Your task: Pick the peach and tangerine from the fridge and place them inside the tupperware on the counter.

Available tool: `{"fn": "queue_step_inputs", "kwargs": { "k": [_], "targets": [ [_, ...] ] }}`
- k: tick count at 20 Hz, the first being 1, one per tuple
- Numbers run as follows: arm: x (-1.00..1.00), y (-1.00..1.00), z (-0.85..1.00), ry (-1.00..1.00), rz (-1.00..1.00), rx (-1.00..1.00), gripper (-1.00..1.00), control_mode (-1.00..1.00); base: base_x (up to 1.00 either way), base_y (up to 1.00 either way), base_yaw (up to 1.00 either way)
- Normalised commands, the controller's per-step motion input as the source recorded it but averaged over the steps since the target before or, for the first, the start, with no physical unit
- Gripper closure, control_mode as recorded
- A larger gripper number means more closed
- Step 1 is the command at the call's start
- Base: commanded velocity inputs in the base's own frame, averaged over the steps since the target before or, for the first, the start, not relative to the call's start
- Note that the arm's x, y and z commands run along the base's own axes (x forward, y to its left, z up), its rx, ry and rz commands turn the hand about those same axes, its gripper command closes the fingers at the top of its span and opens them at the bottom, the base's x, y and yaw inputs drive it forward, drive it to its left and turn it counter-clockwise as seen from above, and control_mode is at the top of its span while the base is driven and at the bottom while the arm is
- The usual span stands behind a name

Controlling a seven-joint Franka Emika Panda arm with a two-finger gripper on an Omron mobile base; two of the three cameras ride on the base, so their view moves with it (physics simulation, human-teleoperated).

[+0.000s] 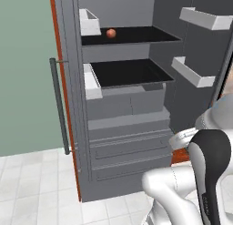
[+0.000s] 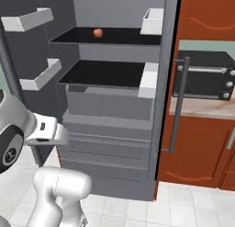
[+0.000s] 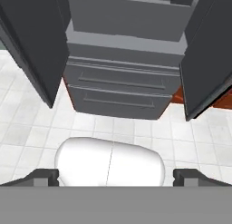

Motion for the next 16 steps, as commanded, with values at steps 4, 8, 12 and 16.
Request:
{"fn": "queue_step_inputs", "kwargs": {
  "k": [4, 8, 12, 16],
  "targets": [
    [0.0, 0.0, 0.0, 0.0, 0.0, 0.0, -1.0, 1.0, 0.8, -0.33, -0.01],
    [0.0, 0.0, 0.0, 0.0, 0.0, 0.0, -1.0, 1.0, 0.77, -0.3, -0.01],
    [0.0, 0.0, 0.0, 0.0, 0.0, 0.0, -1.0, 1.0, 0.83, -0.31, 0.0],
    [0.0, 0.0, 0.0, 0.0, 0.0, 0.0, -1.0, 1.0, 0.78, -0.18, 0.0]
  ]
}}
